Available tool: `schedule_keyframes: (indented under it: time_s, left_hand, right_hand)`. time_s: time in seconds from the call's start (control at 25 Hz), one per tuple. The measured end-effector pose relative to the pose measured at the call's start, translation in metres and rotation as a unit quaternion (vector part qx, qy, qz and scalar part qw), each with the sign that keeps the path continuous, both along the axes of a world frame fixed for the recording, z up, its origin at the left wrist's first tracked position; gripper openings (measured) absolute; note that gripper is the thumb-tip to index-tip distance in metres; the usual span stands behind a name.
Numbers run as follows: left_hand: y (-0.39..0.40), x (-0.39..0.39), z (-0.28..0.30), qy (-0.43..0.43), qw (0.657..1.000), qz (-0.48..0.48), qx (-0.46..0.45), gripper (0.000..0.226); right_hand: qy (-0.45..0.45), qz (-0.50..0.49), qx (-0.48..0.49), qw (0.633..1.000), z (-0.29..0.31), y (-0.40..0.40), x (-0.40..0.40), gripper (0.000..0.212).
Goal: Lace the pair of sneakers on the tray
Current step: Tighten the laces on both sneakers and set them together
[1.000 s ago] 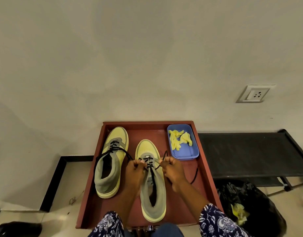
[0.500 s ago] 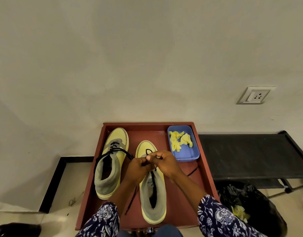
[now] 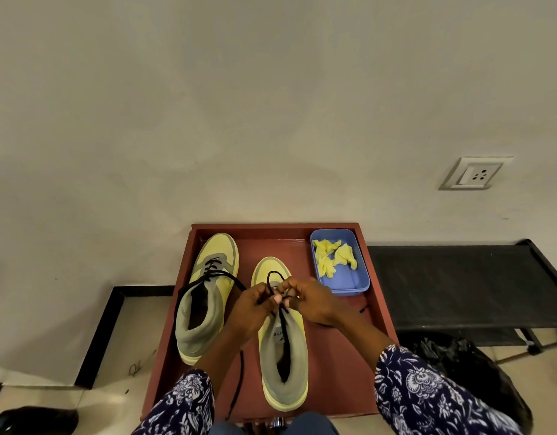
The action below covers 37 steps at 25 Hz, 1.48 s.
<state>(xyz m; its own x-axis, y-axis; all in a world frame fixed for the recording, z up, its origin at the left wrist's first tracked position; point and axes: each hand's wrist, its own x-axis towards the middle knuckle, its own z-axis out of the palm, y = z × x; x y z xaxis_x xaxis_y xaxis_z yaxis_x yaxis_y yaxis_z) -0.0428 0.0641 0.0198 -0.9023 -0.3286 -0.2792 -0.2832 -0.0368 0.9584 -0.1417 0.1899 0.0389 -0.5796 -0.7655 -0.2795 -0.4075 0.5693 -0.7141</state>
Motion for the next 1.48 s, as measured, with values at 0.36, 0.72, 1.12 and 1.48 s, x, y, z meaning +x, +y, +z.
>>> schedule_keyframes:
  time_s: [0.36, 0.72, 1.12, 1.48]
  left_hand:
    - [-0.003, -0.005, 0.002, -0.052, 0.995, 0.038, 0.078, 0.015]
    - [-0.006, -0.004, 0.008, -0.078, 0.995, 0.033, 0.049, 0.02]
    - [0.002, -0.005, -0.001, -0.008, 0.986, 0.036, -0.162, 0.036]
    - [0.011, 0.002, -0.014, 0.084, 0.931, 0.091, -0.343, 0.018]
  right_hand:
    - [0.062, 0.03, -0.035, 0.997, 0.016, 0.014, 0.009, 0.016]
    - [0.107, 0.105, -0.036, 0.988, 0.001, 0.01, 0.025, 0.017]
    - [-0.076, -0.071, -0.015, 0.994, -0.004, -0.009, 0.008, 0.041]
    - [-0.106, -0.041, -0.01, 0.993, -0.008, -0.013, 0.001, 0.042]
